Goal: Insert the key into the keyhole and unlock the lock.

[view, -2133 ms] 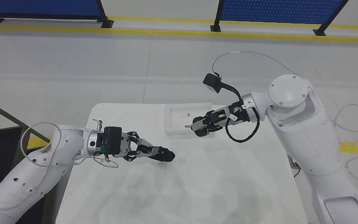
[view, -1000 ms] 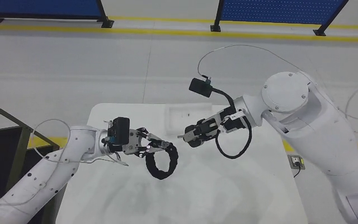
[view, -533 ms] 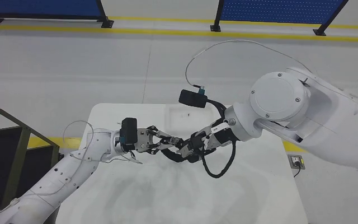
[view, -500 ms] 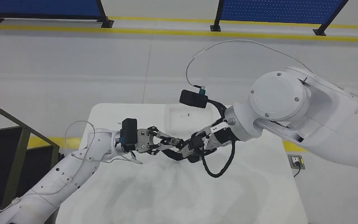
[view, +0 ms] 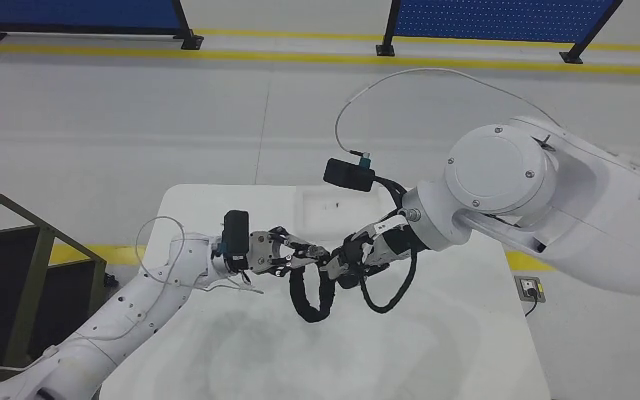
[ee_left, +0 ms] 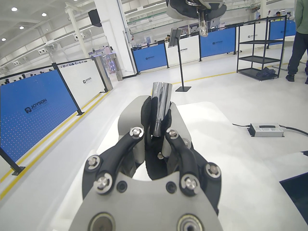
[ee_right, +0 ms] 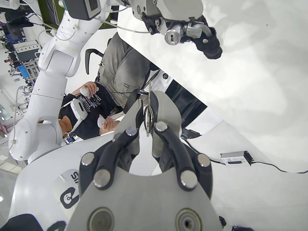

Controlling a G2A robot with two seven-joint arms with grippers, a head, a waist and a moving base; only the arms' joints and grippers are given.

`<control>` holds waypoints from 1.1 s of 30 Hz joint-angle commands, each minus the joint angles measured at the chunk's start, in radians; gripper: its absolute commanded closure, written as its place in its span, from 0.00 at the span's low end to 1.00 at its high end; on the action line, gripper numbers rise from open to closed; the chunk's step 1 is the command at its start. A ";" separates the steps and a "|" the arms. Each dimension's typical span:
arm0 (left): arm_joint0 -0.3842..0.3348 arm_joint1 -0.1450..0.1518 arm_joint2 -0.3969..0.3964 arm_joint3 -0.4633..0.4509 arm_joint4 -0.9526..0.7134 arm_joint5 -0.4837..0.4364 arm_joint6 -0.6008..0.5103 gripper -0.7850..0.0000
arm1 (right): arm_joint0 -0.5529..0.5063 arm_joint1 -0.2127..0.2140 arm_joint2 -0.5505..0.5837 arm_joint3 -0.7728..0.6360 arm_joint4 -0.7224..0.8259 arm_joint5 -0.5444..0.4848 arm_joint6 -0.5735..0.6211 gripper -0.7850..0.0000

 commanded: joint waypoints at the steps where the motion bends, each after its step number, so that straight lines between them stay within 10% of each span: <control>1: 0.000 -0.005 0.005 -0.003 -0.003 -0.010 -0.010 1.00 | -0.004 -0.001 -0.011 -0.019 -0.022 0.029 -0.025 1.00; 33: -0.053 0.002 0.129 -0.026 0.046 0.043 0.043 1.00 | 0.068 -0.052 -0.124 -0.078 0.139 0.272 -0.268 1.00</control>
